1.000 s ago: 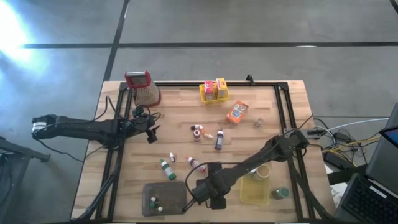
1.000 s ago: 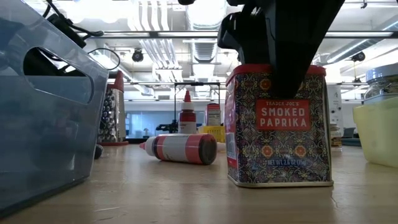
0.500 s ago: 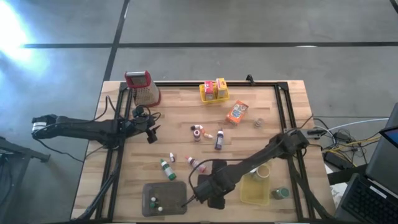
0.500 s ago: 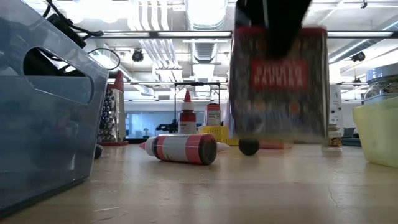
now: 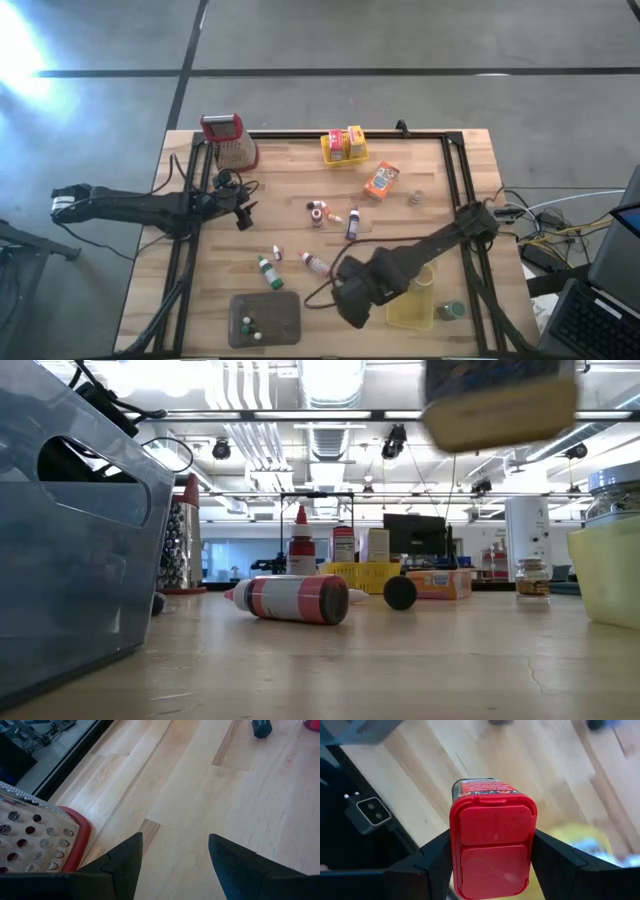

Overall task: Pick & Place Kitchen Items
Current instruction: Put the red seasoning can into the bottom yellow bin

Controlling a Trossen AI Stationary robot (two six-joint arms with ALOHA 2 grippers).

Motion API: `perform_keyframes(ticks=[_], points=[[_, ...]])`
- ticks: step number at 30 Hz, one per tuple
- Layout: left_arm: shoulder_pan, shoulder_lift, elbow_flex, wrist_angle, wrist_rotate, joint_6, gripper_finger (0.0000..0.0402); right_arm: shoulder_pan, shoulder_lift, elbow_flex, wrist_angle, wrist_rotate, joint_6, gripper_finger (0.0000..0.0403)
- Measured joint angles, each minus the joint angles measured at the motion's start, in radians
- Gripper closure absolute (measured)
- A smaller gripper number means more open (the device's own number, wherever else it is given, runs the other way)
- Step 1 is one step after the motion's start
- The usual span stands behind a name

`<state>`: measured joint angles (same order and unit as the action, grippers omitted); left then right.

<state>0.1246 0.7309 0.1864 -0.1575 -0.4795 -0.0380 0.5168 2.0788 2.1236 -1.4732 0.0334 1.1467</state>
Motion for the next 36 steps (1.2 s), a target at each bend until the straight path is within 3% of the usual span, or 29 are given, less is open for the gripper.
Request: perform_keyframes(ticks=[7,13,36], points=[[0.000,0.001,0.000,0.000,0.000,0.000,0.0170,0.064,-0.074,-0.001,-0.090,-0.004,0.344,0.0163],[0.000,0.002,0.000,0.000,0.000,0.000,0.0170,0.125,-0.104,-0.001,-0.099,0.078,0.592,0.0173],[0.000,0.002,0.000,0.000,0.000,0.000,0.0170,0.177,-0.068,-0.035,-0.098,0.099,1.171,0.0169]])
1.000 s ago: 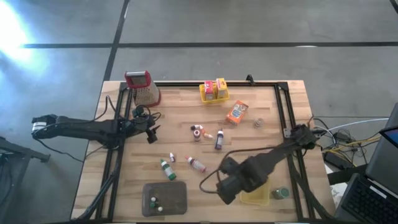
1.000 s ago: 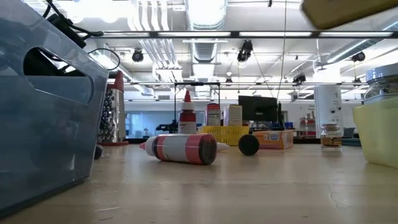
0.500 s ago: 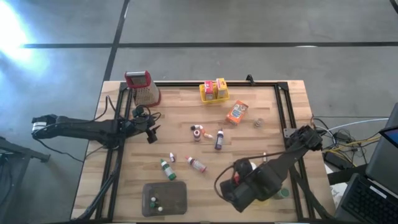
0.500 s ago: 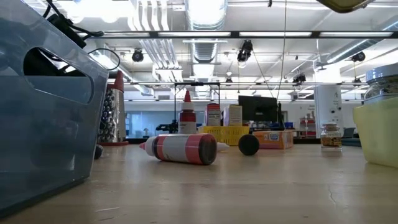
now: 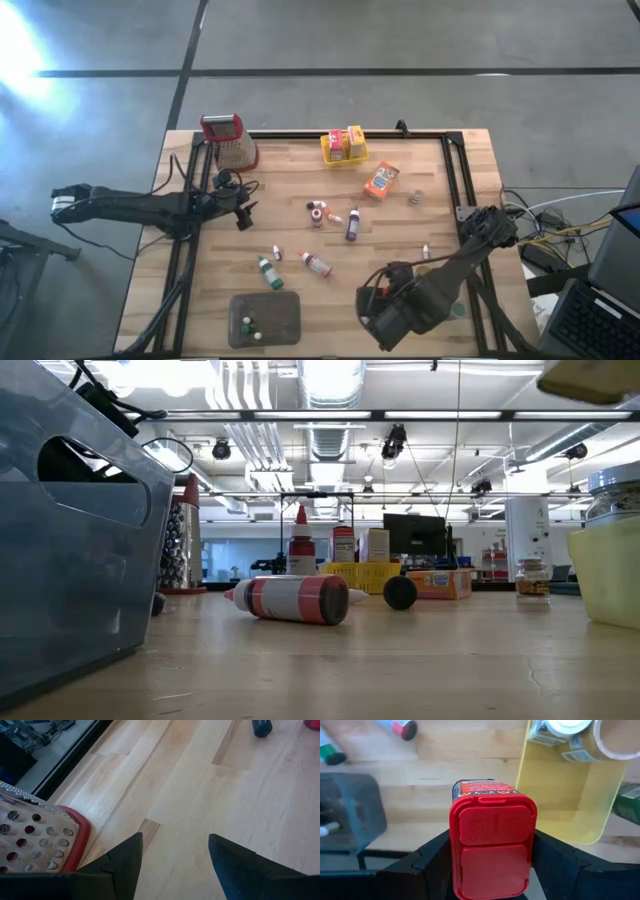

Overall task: Pick & Place Kitchen Items
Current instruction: Put the red seasoning can into the bottom yellow bin

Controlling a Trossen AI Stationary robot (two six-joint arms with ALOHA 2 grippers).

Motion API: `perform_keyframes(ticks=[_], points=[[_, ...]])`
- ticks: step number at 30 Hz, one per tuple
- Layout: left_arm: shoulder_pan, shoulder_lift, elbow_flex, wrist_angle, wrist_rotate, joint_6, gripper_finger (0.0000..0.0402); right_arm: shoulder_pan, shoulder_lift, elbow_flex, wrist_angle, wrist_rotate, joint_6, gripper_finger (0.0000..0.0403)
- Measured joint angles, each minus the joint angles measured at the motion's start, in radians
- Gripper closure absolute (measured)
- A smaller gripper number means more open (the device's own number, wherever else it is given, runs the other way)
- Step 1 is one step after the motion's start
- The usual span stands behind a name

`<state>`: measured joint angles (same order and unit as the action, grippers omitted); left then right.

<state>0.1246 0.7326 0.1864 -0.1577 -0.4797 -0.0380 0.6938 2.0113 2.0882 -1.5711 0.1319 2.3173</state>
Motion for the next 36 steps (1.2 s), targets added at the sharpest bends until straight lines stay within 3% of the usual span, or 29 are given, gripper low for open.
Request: perform_keyframes(ticks=[11,16,28,36], points=[[0.000,0.000,0.000,0.000,0.000,0.000,0.0170,0.000,-0.007,-0.078,0.000,-0.062,0.048,0.0181],[0.000,0.000,0.000,0.000,0.000,0.000,0.0170,-0.015,-0.026,-0.116,0.002,-0.100,0.052,0.0169],[0.000,0.000,0.000,0.000,0.000,0.000,0.0170,-0.054,-0.187,-0.342,0.044,-0.108,0.065,0.0177],[0.000,0.000,0.000,0.000,0.000,0.000,0.0170,-0.057,-0.205,-0.442,0.120,-0.133,0.063,0.0171]])
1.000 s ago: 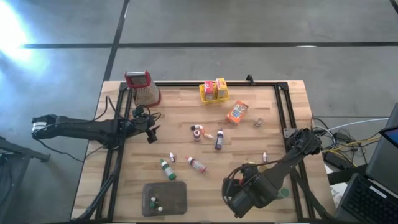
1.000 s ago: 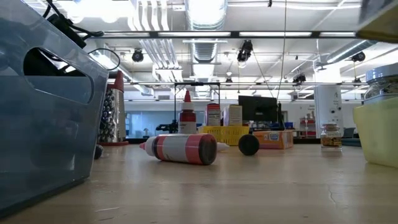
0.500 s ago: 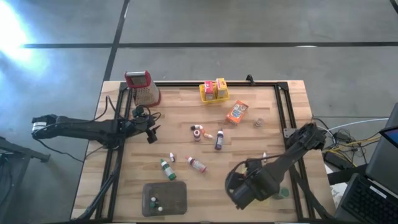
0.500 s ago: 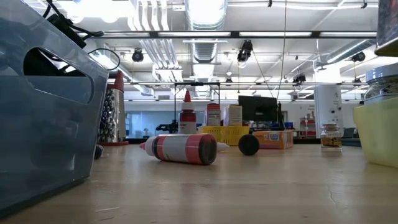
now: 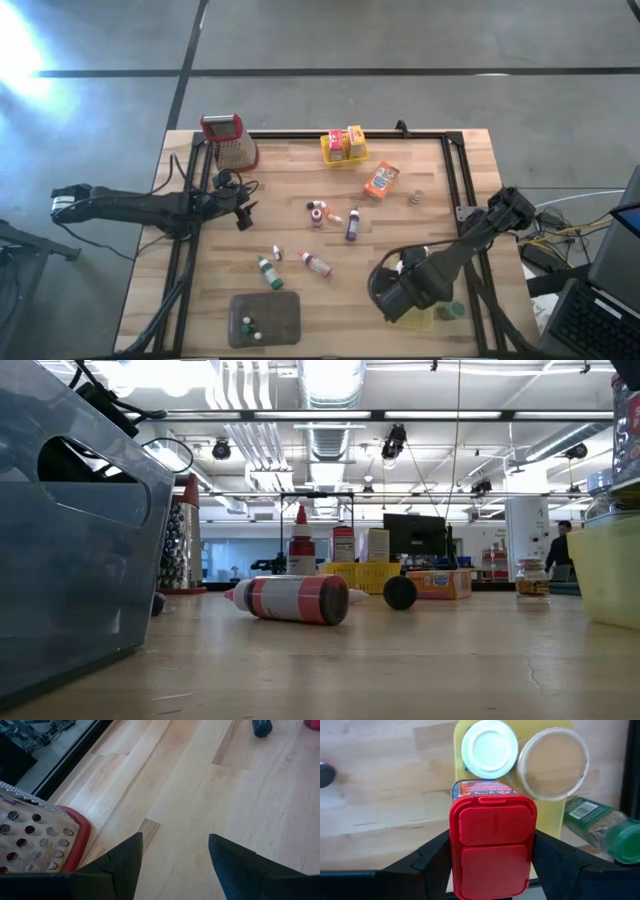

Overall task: Pick & Place Kitchen Items
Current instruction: Put the red seasoning can into the bottom yellow bin

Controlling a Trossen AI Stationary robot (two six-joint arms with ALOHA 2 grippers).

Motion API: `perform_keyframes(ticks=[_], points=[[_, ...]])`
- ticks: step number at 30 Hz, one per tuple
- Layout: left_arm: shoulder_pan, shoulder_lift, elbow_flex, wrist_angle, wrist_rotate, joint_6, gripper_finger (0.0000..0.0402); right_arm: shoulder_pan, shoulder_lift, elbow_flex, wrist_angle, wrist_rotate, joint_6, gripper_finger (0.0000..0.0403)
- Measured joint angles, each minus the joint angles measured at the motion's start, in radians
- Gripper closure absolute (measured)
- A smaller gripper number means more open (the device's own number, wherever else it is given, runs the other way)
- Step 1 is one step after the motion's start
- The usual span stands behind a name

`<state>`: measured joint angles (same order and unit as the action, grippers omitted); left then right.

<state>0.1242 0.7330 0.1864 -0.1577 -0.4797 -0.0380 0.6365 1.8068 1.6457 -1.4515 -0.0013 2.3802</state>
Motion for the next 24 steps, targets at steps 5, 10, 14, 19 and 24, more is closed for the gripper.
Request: perform_keyframes(ticks=[5,10,14,19,24], points=[[0.000,0.000,0.000,0.000,0.000,0.000,0.0170,0.000,-0.001,-0.017,0.014,0.000,0.000,0.0181],[0.000,0.000,0.000,0.000,0.000,0.000,0.0170,0.000,0.000,-0.040,0.030,-0.002,-0.001,0.0170],[0.000,0.000,0.000,0.000,0.000,0.000,0.0170,0.000,0.001,-0.046,0.038,-0.001,-0.001,0.0168],[0.000,0.000,0.000,0.000,0.000,0.000,0.0170,0.000,0.008,-0.047,0.041,0.001,-0.001,0.0179],[0.000,0.000,0.000,0.000,0.000,0.000,0.0170,0.004,0.025,-0.049,0.046,0.000,-0.005,0.0170]])
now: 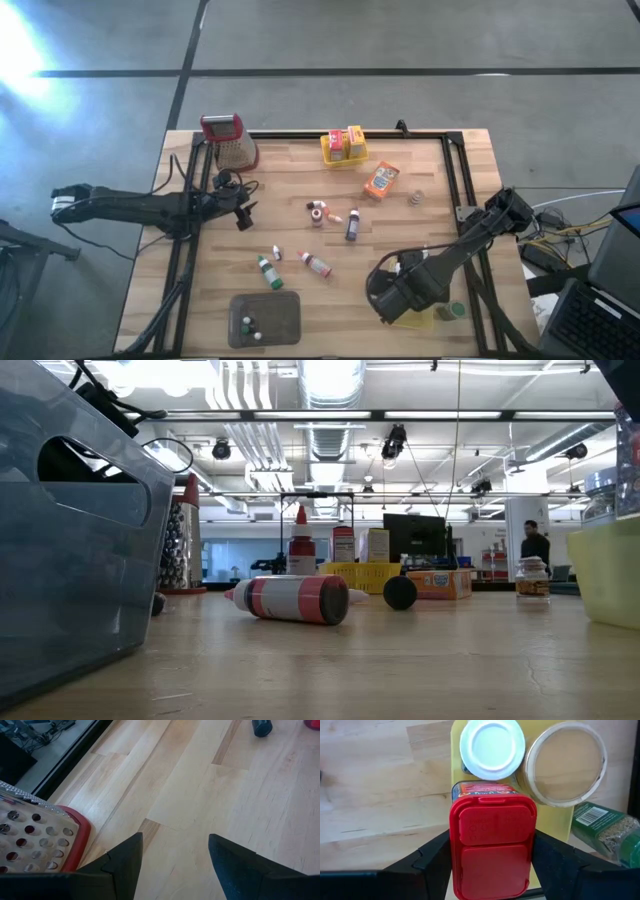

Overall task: Pick & Place Kitchen Items
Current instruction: Put the red seasoning can into the bottom yellow bin

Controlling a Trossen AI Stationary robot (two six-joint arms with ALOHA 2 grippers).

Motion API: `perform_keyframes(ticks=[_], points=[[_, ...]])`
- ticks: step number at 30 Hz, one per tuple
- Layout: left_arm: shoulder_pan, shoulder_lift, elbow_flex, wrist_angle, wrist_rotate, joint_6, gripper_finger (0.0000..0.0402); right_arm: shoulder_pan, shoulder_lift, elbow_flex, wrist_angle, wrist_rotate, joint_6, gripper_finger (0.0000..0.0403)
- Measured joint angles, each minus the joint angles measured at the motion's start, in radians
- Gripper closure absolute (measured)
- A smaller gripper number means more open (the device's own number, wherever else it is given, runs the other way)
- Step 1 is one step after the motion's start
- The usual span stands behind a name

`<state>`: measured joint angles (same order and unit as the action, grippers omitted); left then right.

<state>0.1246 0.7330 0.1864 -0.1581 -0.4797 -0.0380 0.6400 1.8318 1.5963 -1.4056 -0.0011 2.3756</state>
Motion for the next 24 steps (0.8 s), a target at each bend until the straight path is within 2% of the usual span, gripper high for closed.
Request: perform_keyframes(ticks=[13,17,24], points=[[0.000,0.000,0.000,0.000,0.000,0.000,0.0170,0.008,0.017,-0.020,0.022,-0.001,0.002,0.0173],[0.000,0.000,0.000,0.000,0.000,0.000,0.0170,0.008,0.017,-0.077,0.092,-0.002,0.003,0.0166],[0.000,0.000,0.000,0.000,0.000,0.000,0.0170,0.008,0.017,-0.192,0.255,0.001,0.003,0.0179]])
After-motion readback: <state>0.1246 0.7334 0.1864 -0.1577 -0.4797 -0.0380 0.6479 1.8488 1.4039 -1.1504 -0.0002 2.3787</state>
